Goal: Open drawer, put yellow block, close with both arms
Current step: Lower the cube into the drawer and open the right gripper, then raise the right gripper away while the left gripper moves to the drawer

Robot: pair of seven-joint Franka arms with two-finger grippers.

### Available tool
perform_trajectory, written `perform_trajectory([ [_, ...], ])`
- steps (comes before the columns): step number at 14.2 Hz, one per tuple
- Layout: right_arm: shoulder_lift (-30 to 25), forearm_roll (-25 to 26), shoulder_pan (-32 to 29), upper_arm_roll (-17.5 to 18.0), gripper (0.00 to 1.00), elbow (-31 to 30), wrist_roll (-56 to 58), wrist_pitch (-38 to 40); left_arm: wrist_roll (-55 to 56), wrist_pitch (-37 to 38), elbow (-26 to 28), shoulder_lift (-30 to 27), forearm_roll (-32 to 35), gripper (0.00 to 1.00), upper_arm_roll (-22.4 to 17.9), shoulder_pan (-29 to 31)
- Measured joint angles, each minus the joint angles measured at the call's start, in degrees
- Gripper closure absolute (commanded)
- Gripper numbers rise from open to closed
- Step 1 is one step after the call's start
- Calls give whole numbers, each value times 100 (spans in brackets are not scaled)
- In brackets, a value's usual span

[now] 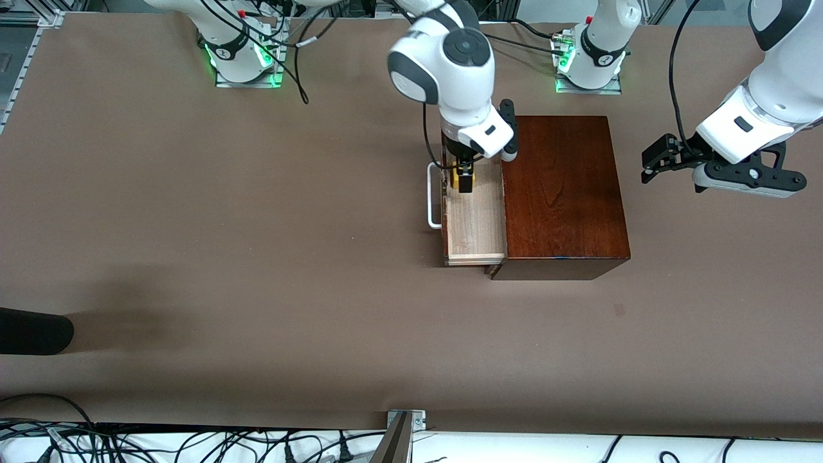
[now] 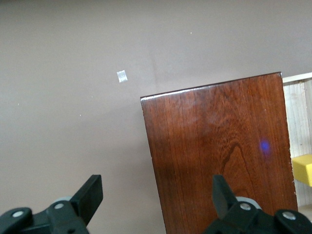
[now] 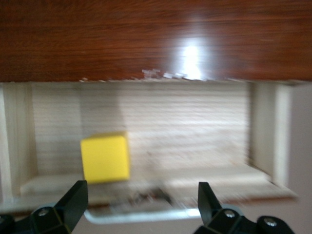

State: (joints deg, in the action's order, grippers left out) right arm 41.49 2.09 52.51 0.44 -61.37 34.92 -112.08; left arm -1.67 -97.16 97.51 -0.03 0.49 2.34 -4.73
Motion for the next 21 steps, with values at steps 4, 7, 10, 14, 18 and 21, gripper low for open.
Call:
perform_trajectory([
  [4,-764,0,-604,-141,0,36,0,341,-1145,462,-90,2,0,0,14,-16],
  [7,-1306,-8,-1422,-221,0,46,10,378,-2732,579,-93,77,-363,0,22,-31],
  [10,-1771,-39,-2138,-302,0,41,64,709,-3467,1140,-102,289,-1048,0,38,-280],
  [14,-2103,-360,-2437,-730,0,3,-15,1359,-3515,1725,-329,688,-1947,0,91,-1441],
  [18,-2807,-607,-3167,-839,0,-908,-614,1430,-3586,1520,-1284,1819,-2272,0,103,-2300],
  [21,-3486,-648,-3719,-710,0,-1877,-742,1381,-4492,583,-1637,2494,-2219,0,105,-2578],
])
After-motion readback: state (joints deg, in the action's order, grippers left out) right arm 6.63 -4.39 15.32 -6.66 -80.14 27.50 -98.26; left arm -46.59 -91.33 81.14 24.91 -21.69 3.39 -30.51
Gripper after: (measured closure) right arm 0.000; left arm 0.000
